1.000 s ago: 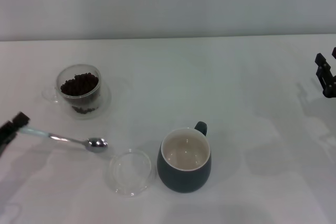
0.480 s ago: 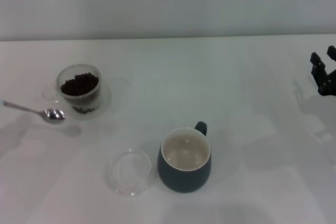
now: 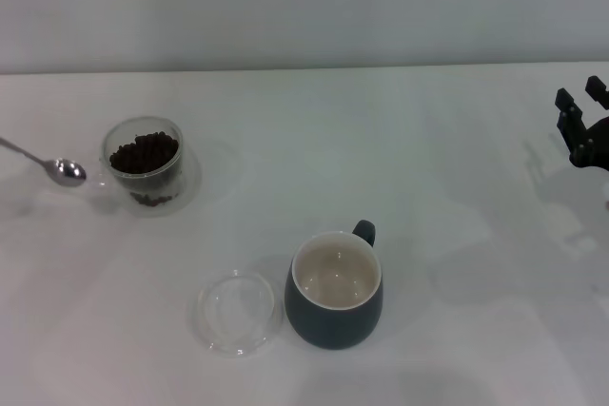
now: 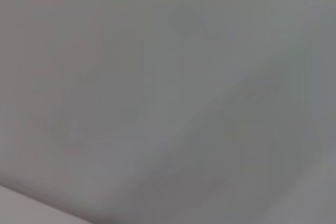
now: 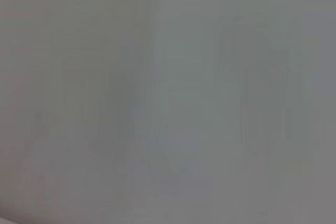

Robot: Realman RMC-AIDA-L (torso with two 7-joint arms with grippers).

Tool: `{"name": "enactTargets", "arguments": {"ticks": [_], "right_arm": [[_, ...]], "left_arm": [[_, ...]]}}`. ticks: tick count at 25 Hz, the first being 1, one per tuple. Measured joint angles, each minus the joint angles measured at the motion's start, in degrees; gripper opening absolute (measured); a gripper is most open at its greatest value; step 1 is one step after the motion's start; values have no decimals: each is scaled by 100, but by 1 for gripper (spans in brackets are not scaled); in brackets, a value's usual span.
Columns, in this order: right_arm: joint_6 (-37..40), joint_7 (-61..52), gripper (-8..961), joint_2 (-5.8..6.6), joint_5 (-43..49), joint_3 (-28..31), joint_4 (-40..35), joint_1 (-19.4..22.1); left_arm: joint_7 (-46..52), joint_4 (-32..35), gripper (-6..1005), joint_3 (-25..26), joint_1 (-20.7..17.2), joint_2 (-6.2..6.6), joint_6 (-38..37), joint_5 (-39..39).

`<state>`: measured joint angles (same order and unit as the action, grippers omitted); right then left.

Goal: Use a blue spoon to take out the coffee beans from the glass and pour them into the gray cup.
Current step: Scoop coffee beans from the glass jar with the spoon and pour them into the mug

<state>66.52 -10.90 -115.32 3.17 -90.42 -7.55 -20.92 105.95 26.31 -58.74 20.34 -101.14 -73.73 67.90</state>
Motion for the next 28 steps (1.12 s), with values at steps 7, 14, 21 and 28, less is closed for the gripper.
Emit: {"name": "enactTargets", "arguments": {"ticks": [7, 14, 21, 28], "right_arm": [[0, -23, 387, 0, -1, -42, -5, -3], [-153, -29, 387, -13, -11, -54, -4, -43], [-196, -37, 386, -28, -6, -55, 2, -53], [-437, -8, 386, -34, -3, -55, -46, -65]], "left_arm": [[333, 17, 136, 3, 625, 147, 238, 752], [949, 44, 136, 4, 1107, 217, 356, 1395], [1423, 502, 136, 3, 1256, 131, 687, 2253], [1401, 531, 136, 10, 1479, 25, 897, 2601]]}}
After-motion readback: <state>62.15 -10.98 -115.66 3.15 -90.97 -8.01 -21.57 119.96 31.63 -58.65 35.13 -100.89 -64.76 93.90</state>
